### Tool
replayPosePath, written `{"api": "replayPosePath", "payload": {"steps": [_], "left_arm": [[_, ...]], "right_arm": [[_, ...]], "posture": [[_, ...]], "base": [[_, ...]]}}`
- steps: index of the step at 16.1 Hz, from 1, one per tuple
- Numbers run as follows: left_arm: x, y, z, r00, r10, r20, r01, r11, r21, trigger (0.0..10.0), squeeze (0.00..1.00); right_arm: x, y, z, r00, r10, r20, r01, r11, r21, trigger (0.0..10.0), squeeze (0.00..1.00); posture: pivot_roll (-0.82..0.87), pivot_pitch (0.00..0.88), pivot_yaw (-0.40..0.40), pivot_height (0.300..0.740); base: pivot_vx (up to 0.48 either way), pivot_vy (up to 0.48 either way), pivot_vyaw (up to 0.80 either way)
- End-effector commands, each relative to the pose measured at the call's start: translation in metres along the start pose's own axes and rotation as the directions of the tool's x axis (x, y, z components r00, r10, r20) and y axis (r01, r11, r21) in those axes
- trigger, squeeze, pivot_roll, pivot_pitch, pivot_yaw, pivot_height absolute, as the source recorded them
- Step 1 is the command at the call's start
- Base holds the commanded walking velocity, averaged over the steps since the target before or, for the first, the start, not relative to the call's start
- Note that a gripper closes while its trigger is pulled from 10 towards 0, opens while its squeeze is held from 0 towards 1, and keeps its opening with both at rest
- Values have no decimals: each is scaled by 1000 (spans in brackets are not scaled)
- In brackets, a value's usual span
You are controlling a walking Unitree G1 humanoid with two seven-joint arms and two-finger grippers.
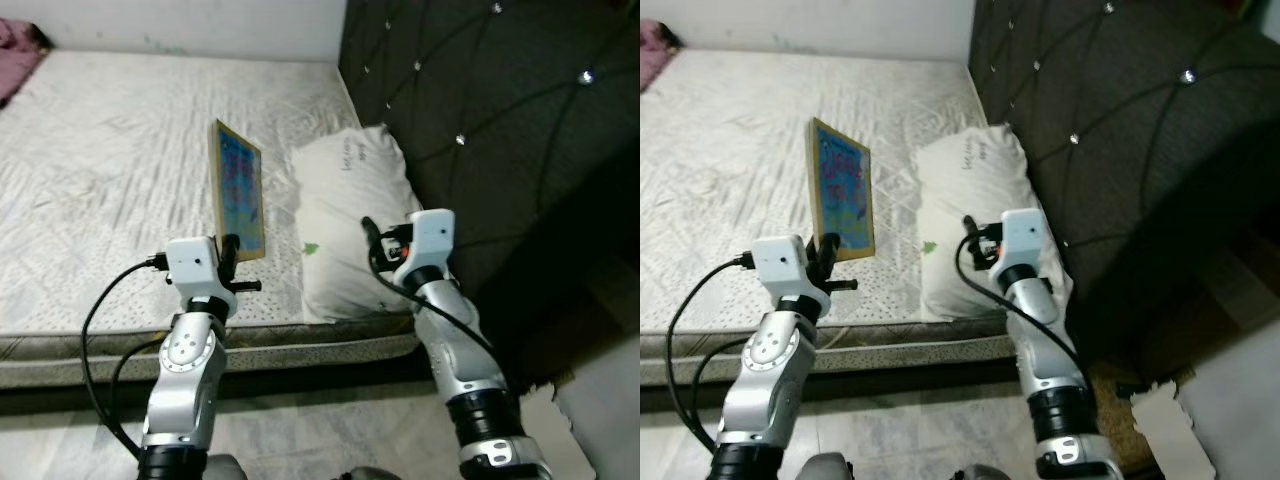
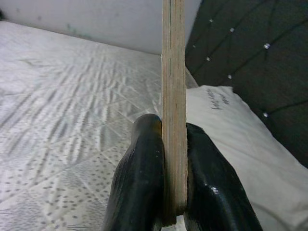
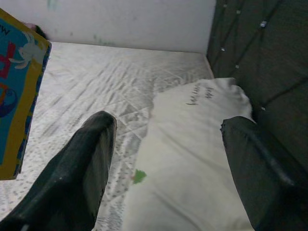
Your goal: Clean up the room
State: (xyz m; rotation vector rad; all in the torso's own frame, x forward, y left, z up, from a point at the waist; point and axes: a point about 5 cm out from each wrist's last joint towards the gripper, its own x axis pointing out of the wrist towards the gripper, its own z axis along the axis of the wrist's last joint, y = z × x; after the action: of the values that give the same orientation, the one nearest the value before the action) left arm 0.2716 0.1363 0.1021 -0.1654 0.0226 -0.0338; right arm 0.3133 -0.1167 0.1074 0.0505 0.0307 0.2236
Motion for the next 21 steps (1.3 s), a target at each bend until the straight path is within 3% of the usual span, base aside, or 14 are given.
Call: {"api": "replayPosePath", "payload": {"steps": [1, 6, 10, 21], "left_arm": [[2, -4, 10, 998, -25, 54, 25, 1000, -8, 10000, 0], [1, -5, 11, 997, -49, 58, 50, 999, -18, 10000, 0], [1, -5, 11, 997, -53, 56, 54, 998, -18, 10000, 0], [2, -6, 8, 998, -59, 38, 60, 998, -20, 10000, 0]], "right_arm": [[2, -2, 6, 1000, -5, 22, 6, 1000, -11, 10000, 0], [2, -1, 8, 999, 18, 36, -17, 999, -38, 10000, 0], [2, 0, 8, 999, 21, 37, -20, 999, -30, 10000, 0], [2, 0, 6, 999, 23, 30, -22, 999, -32, 10000, 0]], "posture": [[84, 0, -70, 740], [84, 0, -70, 740], [82, 0, -70, 740], [81, 0, -68, 740]], "base": [[0, 0, 0], [106, 0, 0], [303, 0, 533], [431, 0, 0]]}}
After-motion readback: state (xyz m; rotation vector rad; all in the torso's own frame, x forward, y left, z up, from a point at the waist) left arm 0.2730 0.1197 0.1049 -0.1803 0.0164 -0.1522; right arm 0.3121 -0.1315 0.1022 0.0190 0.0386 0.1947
